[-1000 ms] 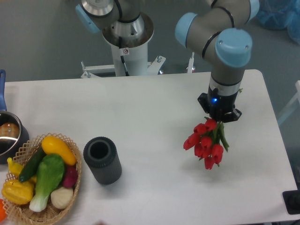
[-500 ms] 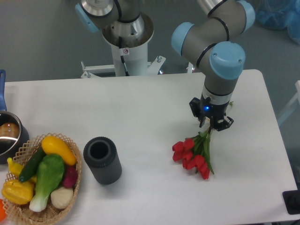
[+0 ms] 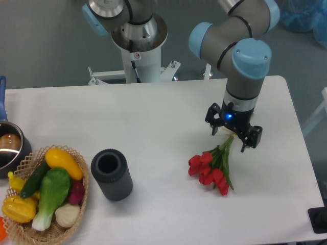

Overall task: Place the flowers on the table
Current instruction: 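Open the gripper to release the tulips and lift it away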

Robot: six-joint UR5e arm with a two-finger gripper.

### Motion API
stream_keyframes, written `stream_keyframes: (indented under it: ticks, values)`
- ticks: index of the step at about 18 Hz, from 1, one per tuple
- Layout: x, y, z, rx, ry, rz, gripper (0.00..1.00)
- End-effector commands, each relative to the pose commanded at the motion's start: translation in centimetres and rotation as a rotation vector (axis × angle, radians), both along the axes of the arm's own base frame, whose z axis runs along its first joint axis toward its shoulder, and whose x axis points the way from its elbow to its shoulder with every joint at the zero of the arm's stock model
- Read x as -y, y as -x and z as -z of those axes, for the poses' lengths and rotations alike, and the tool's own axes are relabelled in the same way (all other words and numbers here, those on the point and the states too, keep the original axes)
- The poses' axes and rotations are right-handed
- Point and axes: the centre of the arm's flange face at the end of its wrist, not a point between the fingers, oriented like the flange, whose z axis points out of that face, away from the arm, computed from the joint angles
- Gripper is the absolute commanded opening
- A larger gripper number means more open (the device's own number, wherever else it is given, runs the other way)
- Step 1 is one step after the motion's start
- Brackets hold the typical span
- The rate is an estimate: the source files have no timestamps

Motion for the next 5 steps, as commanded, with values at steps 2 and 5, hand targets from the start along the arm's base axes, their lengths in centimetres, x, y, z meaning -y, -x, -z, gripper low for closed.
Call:
stream_keyframes:
  ticks: [2, 5]
  values:
    - [1.8, 1.6, 0.3, -0.016, -0.001, -0.010, 1.00]
    - [4.2, 3.2, 0.3, -0.027, 0.010, 0.010, 1.00]
